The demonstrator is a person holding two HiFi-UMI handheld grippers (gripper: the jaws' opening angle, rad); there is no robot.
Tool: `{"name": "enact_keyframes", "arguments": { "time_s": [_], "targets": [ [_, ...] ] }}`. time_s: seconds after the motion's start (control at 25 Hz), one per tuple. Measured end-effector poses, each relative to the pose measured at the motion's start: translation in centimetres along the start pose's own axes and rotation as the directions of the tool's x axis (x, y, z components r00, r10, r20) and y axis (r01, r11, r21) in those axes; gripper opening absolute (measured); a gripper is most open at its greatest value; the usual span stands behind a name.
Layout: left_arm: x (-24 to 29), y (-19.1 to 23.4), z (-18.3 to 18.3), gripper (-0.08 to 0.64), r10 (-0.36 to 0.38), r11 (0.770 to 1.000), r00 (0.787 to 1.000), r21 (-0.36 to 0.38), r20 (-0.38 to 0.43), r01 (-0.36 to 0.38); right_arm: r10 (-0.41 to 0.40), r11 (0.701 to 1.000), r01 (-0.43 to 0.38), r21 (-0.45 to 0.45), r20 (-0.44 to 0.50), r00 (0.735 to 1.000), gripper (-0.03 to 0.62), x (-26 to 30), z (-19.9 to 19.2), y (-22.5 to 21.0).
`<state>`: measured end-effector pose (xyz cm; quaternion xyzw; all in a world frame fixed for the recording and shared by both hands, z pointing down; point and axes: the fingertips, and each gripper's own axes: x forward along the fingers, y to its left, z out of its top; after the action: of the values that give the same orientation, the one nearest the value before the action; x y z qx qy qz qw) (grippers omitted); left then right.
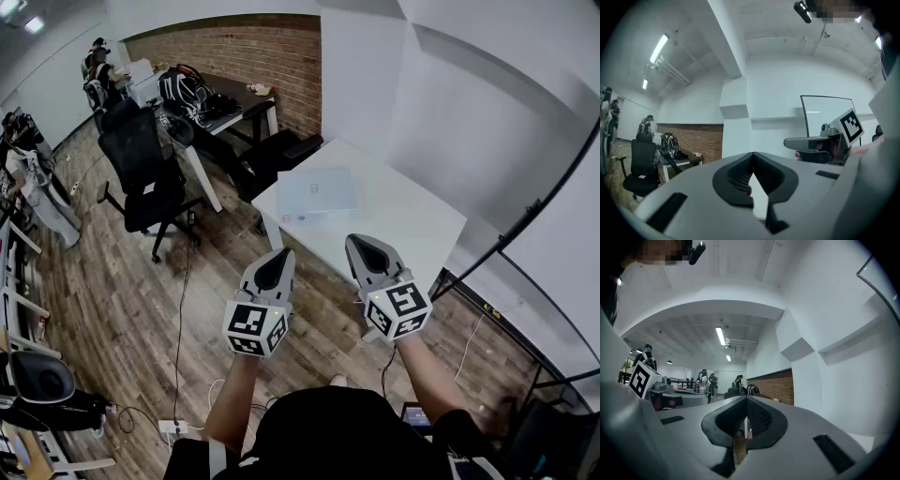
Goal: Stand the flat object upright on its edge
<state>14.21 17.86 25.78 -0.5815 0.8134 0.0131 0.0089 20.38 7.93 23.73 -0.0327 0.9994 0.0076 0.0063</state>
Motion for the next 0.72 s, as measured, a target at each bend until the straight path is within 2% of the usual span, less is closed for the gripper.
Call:
{"name": "enact_keyframes", "arguments": {
  "time_s": [0.28,0.48,0.72],
  "targets": [
    [-0.3,-0.8,-0.2,0.009,0.004,1.0,1.0,0.006,-0.01,-0.004,0.013,1.0,-0.013,0.01,0.002,1.0,0.04,-0.7,-0.4,0.4],
    [0.1,-1.9,-0.2,0.009,0.007,0.999,1.0,0.052,-0.008,-0.007,0.036,0.999,-0.036,0.006,-0.013,0.999,0.04,-0.9,-1.2,-0.1],
    [0.7,-2.9,-1.2,0.009,0.032,0.999,0.999,0.027,-0.012,-0.032,0.076,0.997,-0.077,-0.021,-0.037,0.996,0.04,-1.6,-2.7,-1.0]
  ]
}}
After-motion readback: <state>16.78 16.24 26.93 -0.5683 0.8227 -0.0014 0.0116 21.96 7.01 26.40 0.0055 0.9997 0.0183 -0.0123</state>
